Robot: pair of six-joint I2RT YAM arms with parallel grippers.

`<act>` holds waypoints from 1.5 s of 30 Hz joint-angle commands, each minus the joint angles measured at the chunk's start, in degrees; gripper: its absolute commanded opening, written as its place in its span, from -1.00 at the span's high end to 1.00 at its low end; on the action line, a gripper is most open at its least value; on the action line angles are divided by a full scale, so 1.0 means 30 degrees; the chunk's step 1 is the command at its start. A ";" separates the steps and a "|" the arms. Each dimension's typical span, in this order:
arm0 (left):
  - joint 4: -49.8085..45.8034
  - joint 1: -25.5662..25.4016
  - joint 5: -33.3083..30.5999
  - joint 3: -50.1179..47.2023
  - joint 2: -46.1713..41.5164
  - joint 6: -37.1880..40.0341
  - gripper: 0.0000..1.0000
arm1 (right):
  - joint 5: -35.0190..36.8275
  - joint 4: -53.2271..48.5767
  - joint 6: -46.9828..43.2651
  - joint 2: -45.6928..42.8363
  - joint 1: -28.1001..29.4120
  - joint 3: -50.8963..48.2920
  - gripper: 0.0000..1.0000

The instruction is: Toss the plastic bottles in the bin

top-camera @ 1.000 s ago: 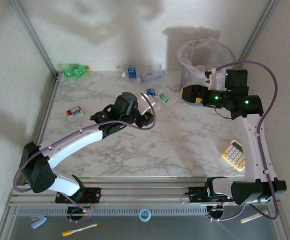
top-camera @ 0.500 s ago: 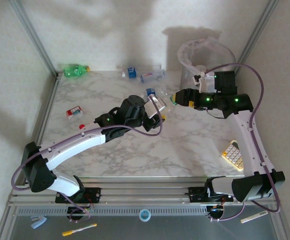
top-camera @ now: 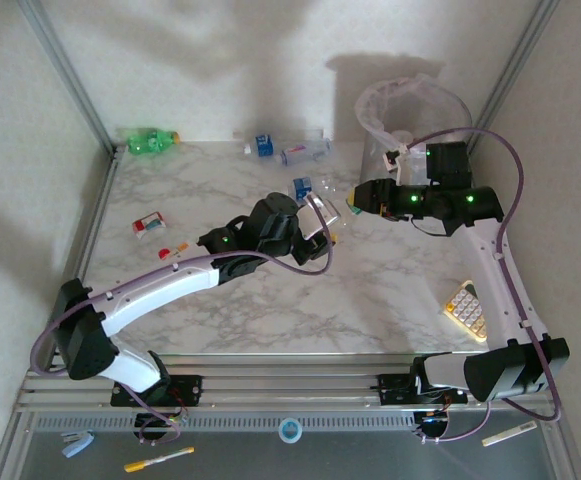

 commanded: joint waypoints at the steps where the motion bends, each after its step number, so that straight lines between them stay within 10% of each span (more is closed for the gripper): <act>1: 0.0704 -0.0262 -0.0203 0.0642 0.0197 0.0321 0.07 | -0.1069 0.0285 0.0078 0.0158 0.0154 0.0247 0.19; 5: 0.0628 -0.0309 -0.0502 0.0676 0.0268 0.0276 -0.19 | -0.1087 0.0133 0.0019 0.0104 0.0136 0.0608 0.45; 10: 0.1407 -0.0263 -0.1612 0.0027 -0.0336 -0.0410 -0.99 | 0.1068 -0.0367 -0.0208 -0.0029 0.0144 0.1654 0.62; 19: 0.4050 0.0412 -0.2609 -0.4452 -0.4521 -0.2756 -0.99 | 1.1175 0.0984 -0.2464 -0.1235 0.0112 0.4903 0.76; 28: 0.3873 0.0830 -0.4111 -0.8377 -0.8545 -0.5759 -0.99 | 1.7505 1.2281 -0.4997 -0.4846 0.0110 0.0636 0.83; 45: 0.2745 0.1084 -0.5769 -1.0369 -1.1981 -0.7589 -0.99 | 1.8075 1.5202 -0.5941 -0.3736 0.0108 0.0163 0.85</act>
